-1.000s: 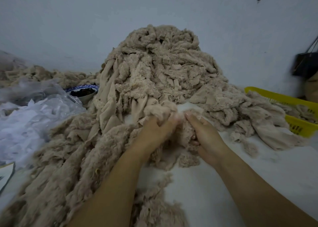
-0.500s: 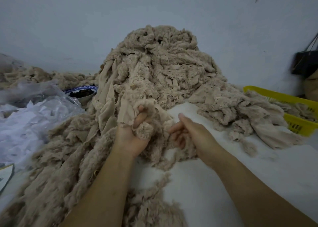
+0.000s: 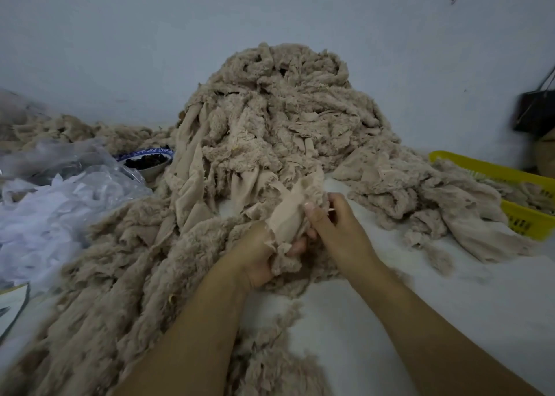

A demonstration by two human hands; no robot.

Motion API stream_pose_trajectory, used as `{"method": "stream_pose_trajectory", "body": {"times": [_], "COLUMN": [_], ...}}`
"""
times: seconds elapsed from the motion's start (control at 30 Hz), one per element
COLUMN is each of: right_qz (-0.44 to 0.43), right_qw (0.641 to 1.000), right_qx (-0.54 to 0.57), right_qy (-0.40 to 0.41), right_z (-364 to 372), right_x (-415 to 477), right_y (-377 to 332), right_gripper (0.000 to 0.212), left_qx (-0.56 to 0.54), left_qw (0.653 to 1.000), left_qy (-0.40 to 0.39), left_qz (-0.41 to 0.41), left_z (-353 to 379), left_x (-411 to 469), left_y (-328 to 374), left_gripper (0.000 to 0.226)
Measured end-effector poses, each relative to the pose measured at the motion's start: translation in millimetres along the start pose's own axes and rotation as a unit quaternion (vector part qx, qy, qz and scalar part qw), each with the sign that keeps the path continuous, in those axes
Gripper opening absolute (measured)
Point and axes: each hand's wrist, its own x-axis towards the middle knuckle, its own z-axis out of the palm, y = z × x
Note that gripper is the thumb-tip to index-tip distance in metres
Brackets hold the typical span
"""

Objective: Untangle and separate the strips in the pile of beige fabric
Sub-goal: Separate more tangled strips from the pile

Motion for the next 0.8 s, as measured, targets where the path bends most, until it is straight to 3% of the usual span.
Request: {"method": "stream_pose_trajectory", "body": {"times": [0.07, 0.13, 0.2, 0.3, 0.4, 0.5, 0.63, 0.7, 0.8], "right_qz": [-0.03, -0.074, -0.101, -0.155, -0.204, -0.192, -0.089, -0.037, 0.019], "right_qw": [0.996, 0.99, 0.989, 0.961, 0.934, 0.949, 0.978, 0.985, 0.99], "right_qx": [-0.035, -0.075, -0.097, -0.226, -0.291, -0.251, -0.175, -0.15, -0.139], "right_qy": [0.075, 0.097, 0.053, -0.03, -0.037, -0.003, 0.075, 0.081, 0.021], "right_z": [-3.0, -4.0, 1.7, 17.3, 19.2, 15.9, 4.0, -4.7, -7.5], "right_x": [2.0, 1.2, -2.1, -5.1, 0.1, 0.8, 3.9, 4.3, 0.9], "right_y": [-4.1, -7.4, -11.7, -11.4, -5.6, -6.4, -8.0, -4.2, 0.7], "right_gripper": [0.037, 0.032, 0.032, 0.031, 0.029, 0.032, 0.038, 0.042, 0.051], "left_qx": [-0.002, -0.004, -0.026, -0.006, 0.039, 0.061, -0.035, -0.089, -0.196], "left_qw": [1.0, 0.998, 0.994, 0.991, 0.986, 0.971, 0.941, 0.942, 0.968], "left_qy": [0.022, 0.07, 0.103, 0.135, 0.16, 0.23, 0.335, 0.32, 0.154], "left_qz": [-0.002, -0.004, 0.014, 0.024, -0.018, -0.015, 0.017, 0.037, 0.017], "left_z": [-0.1, -0.2, 3.6, 3.8, 4.8, 4.1, -8.7, -14.4, -7.4], "left_x": [1.3, 3.7, 4.7, 5.2, 6.6, 12.3, 17.7, 15.3, 10.1], "left_y": [0.5, -0.2, -1.2, -6.3, -10.3, -8.2, 1.6, 6.4, 6.6], "left_gripper": [0.036, 0.039, 0.031, 0.044, 0.04, 0.043, 0.042, 0.035, 0.061]}}
